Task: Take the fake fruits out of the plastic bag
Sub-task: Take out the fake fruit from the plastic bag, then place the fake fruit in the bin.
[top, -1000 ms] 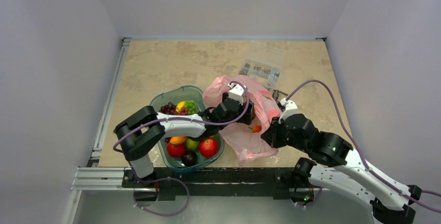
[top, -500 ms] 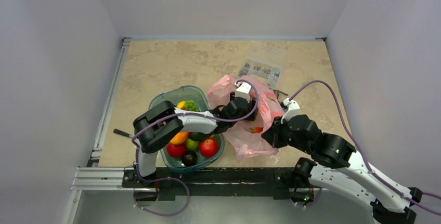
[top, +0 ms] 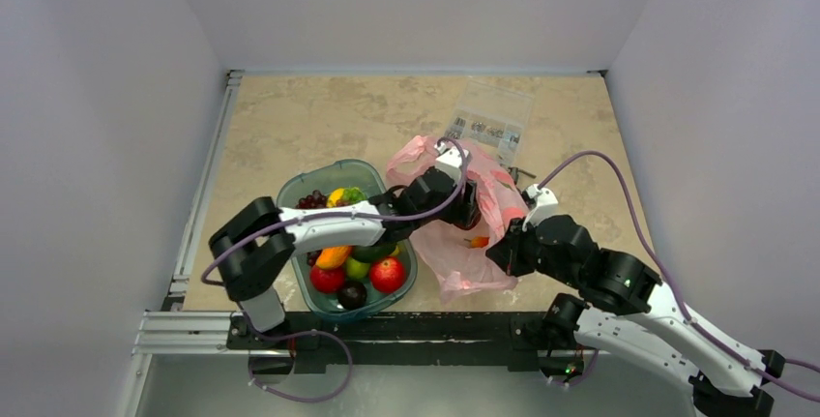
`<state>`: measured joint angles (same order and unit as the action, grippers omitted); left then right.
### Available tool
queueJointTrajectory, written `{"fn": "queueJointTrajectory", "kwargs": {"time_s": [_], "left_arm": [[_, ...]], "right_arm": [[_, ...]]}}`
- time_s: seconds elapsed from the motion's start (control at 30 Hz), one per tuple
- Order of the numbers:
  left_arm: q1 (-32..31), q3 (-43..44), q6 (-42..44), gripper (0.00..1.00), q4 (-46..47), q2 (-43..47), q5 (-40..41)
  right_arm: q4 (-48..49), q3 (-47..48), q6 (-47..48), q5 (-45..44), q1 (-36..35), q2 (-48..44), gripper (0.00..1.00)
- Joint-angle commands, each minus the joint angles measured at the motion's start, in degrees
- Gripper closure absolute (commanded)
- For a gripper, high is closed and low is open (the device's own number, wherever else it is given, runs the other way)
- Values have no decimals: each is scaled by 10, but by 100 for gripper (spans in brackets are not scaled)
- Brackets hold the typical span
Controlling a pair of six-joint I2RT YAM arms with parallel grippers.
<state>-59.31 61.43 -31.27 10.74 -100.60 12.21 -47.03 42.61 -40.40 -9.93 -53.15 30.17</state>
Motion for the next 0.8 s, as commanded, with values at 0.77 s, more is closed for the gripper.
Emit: {"fn": "queueJointTrajectory", "kwargs": {"time_s": [0.77], "left_arm": [[21,-126,28,97,-485,548,285]], "right_arm": [[10,-3,-21,-27,1,0,100]]}}
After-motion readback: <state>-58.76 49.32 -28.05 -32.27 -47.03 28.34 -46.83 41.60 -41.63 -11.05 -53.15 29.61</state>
